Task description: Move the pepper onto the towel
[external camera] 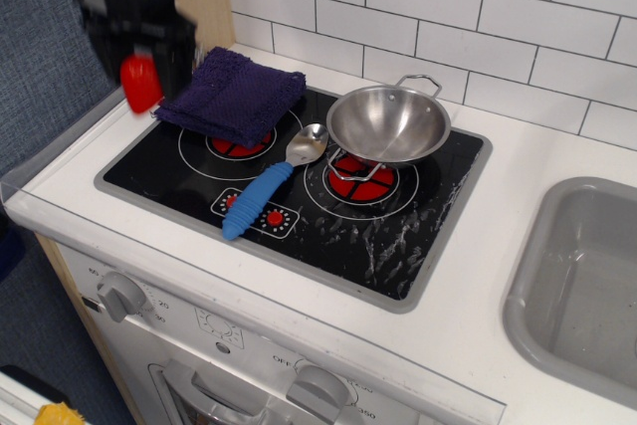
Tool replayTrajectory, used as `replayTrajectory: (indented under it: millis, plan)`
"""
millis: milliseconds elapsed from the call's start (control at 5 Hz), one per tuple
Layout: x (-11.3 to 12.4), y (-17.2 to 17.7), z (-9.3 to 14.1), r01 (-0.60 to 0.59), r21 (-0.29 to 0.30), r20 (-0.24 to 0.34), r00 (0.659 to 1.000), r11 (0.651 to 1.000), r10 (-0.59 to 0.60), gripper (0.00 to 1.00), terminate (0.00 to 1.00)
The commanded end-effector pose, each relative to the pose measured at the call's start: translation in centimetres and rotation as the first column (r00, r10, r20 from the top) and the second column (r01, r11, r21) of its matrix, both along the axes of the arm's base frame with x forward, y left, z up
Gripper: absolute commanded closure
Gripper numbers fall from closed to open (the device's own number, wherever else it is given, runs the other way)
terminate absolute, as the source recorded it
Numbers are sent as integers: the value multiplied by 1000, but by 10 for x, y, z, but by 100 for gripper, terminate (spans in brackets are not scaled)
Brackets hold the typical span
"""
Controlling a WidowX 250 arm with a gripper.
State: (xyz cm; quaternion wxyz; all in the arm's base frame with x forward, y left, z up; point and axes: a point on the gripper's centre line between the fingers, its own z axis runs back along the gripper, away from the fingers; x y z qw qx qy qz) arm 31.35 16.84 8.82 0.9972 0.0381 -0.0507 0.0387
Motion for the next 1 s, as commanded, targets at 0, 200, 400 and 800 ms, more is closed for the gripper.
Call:
replayTrajectory:
  millis: [0, 200, 400, 800]
  plan:
    - [58, 5, -2, 8, -18, 12, 1000, 1000, -8, 100, 0]
    - [59, 4, -14, 11, -17, 1, 1000, 1000, -11, 100, 0]
    - [62, 1, -22, 18, -19, 15, 1000, 1000, -18, 100, 0]
    - [65, -7, -22, 42, -21, 19, 999, 999, -42, 0, 0]
